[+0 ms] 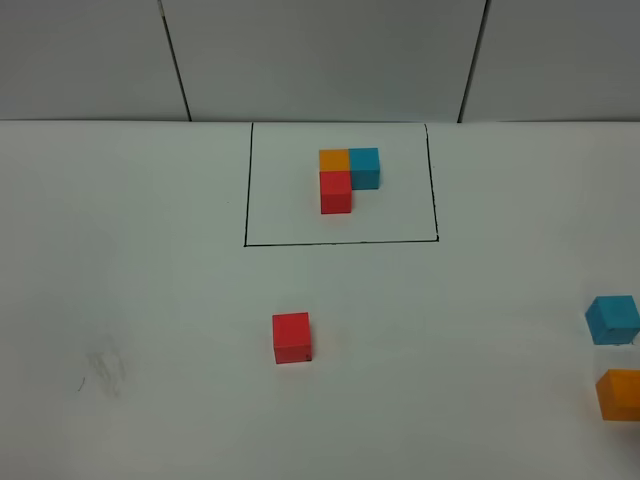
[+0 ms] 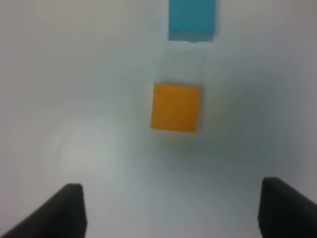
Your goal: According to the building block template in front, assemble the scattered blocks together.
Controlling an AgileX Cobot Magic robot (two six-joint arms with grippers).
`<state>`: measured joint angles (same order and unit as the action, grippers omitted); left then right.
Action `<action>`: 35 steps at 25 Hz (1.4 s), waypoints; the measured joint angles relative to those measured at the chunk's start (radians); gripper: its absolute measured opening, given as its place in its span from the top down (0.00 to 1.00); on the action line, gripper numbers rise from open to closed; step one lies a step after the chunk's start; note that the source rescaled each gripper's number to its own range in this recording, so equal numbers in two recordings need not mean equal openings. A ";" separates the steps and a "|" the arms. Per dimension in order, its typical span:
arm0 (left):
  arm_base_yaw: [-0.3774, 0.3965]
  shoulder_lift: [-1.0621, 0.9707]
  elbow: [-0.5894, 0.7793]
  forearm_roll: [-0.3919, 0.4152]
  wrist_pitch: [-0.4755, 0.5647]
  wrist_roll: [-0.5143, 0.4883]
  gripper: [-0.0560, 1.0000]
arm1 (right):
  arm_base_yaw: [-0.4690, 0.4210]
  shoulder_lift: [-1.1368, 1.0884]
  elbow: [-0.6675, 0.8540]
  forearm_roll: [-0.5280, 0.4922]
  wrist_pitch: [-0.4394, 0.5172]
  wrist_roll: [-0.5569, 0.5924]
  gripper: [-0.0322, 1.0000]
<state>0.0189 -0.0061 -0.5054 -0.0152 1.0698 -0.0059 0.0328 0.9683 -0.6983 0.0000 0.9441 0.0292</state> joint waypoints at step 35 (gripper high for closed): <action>0.000 0.000 0.000 0.000 0.000 0.000 0.95 | 0.000 0.451 0.173 0.022 -0.475 0.008 0.20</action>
<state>0.0189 -0.0061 -0.5054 -0.0152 1.0698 -0.0059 0.0328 1.4198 -0.5248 0.0222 0.4690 0.0371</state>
